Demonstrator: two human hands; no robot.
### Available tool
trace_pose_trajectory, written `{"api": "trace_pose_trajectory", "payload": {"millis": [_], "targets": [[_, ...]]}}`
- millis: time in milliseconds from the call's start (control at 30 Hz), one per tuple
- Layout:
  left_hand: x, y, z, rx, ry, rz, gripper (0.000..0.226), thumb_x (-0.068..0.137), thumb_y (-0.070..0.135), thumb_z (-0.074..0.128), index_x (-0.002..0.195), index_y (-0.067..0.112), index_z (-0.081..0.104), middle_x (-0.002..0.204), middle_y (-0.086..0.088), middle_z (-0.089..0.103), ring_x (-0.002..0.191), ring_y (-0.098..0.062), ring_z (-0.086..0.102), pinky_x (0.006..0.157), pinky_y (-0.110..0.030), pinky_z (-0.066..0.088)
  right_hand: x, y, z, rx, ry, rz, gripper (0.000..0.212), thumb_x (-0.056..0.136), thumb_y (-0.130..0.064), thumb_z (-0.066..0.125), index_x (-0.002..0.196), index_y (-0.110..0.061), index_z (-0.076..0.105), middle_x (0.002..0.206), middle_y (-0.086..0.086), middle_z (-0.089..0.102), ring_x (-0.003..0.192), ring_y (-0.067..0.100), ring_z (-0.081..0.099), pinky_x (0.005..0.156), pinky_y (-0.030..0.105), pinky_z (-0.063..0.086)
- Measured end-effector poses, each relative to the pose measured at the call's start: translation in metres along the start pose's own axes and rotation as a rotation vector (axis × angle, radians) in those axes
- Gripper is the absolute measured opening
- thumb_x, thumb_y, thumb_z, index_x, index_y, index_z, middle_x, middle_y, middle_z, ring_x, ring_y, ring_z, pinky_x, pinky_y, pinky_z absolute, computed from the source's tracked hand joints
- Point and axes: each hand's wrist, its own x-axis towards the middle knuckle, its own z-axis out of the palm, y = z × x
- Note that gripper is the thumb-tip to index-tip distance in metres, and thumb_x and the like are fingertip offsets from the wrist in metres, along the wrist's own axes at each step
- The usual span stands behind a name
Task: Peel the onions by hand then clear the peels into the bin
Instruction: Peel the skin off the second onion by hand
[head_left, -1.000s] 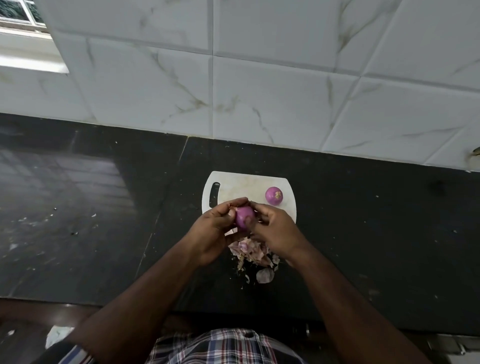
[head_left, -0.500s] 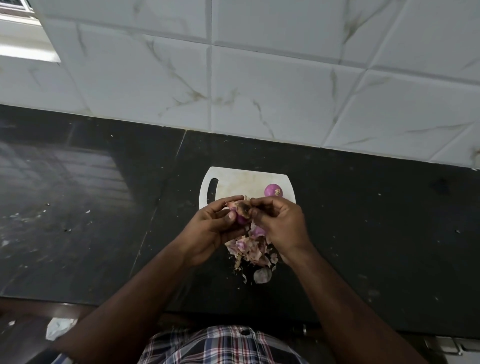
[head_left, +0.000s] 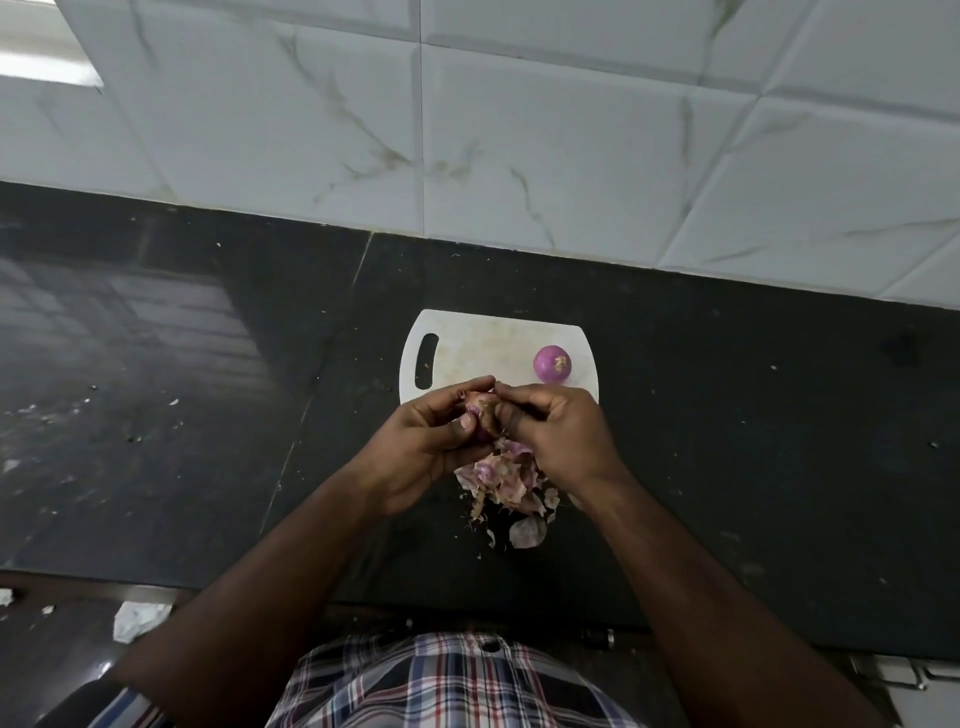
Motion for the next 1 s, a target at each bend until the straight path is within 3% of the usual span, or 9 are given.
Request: {"api": "trace_pose_trajectory", "payload": {"millis": [67, 133, 267, 500, 633, 733, 867, 1000], "targets": [[0.001, -0.001, 0.000, 0.009, 0.014, 0.002, 0.044, 0.086, 0.000, 0.060, 0.125, 0.018, 0.070, 0.116, -0.011, 0.071, 0.102, -0.022, 0.070, 0.087, -0.034, 0.060, 0.004, 0.001, 0.000, 0.006, -0.037, 0.039, 0.018, 0.092, -0.028, 0.067, 0.107, -0.028, 0.076, 0.103, -0.007, 0.077, 0.102, 0.014, 0.072, 0.091, 0.048, 0.058], [0.004, 0.000, -0.001, 0.031, 0.032, 0.003, 0.045, 0.085, 0.000, 0.062, 0.127, 0.015, 0.066, 0.116, -0.013, 0.069, 0.100, -0.024, 0.070, 0.083, -0.033, 0.061, 0.006, 0.000, 0.001, -0.018, -0.081, 0.052, 0.026, 0.087, -0.040, 0.069, 0.108, -0.027, 0.075, 0.101, -0.007, 0.077, 0.100, 0.013, 0.072, 0.089, 0.047, 0.059], [0.006, 0.002, -0.005, 0.070, 0.029, 0.035, 0.037, 0.082, 0.001, 0.069, 0.118, 0.010, 0.068, 0.114, -0.016, 0.067, 0.097, -0.029, 0.070, 0.085, -0.038, 0.060, 0.009, -0.003, 0.005, -0.059, -0.036, 0.018, 0.031, 0.080, -0.022, 0.083, 0.110, -0.018, 0.076, 0.097, -0.006, 0.077, 0.092, 0.009, 0.073, 0.086, 0.040, 0.061], [0.008, 0.002, -0.008, 0.091, 0.039, 0.043, 0.034, 0.085, 0.002, 0.065, 0.116, 0.014, 0.072, 0.111, -0.012, 0.071, 0.097, -0.024, 0.070, 0.086, -0.035, 0.060, 0.016, -0.006, 0.002, 0.048, -0.041, 0.131, 0.013, 0.091, -0.009, 0.070, 0.095, -0.019, 0.077, 0.092, 0.003, 0.077, 0.089, 0.020, 0.075, 0.079, 0.049, 0.062], [0.011, 0.006, -0.007, 0.126, 0.083, 0.027, 0.038, 0.084, 0.006, 0.066, 0.122, 0.010, 0.068, 0.110, -0.012, 0.071, 0.093, -0.022, 0.071, 0.077, -0.030, 0.059, 0.018, -0.009, -0.003, -0.132, -0.072, 0.022, 0.017, 0.094, -0.023, 0.068, 0.108, -0.022, 0.076, 0.100, -0.008, 0.076, 0.095, 0.009, 0.071, 0.082, 0.034, 0.060], [0.014, 0.006, -0.009, 0.170, 0.119, 0.031, 0.039, 0.081, 0.008, 0.072, 0.119, 0.012, 0.070, 0.117, -0.013, 0.070, 0.096, -0.028, 0.072, 0.080, -0.034, 0.059, 0.015, -0.012, -0.001, -0.359, -0.019, -0.119, 0.025, 0.089, -0.031, 0.073, 0.112, -0.020, 0.076, 0.104, -0.008, 0.074, 0.095, 0.003, 0.066, 0.083, 0.021, 0.054], [0.017, 0.004, -0.008, 0.146, 0.155, 0.027, 0.036, 0.078, 0.006, 0.074, 0.114, 0.010, 0.073, 0.116, -0.013, 0.070, 0.097, -0.031, 0.073, 0.085, -0.041, 0.059, 0.013, -0.013, 0.003, -0.432, 0.064, -0.218, 0.017, 0.090, -0.024, 0.069, 0.101, -0.016, 0.079, 0.096, -0.005, 0.074, 0.088, 0.005, 0.065, 0.077, 0.022, 0.053], [0.017, 0.005, -0.003, 0.148, 0.184, 0.028, 0.034, 0.075, 0.006, 0.075, 0.109, 0.009, 0.074, 0.113, -0.013, 0.071, 0.092, -0.031, 0.074, 0.080, -0.039, 0.061, 0.008, -0.009, 0.010, -0.480, 0.143, -0.280, 0.015, 0.091, -0.017, 0.065, 0.097, -0.011, 0.077, 0.091, -0.001, 0.072, 0.083, 0.010, 0.064, 0.074, 0.028, 0.055]]}}
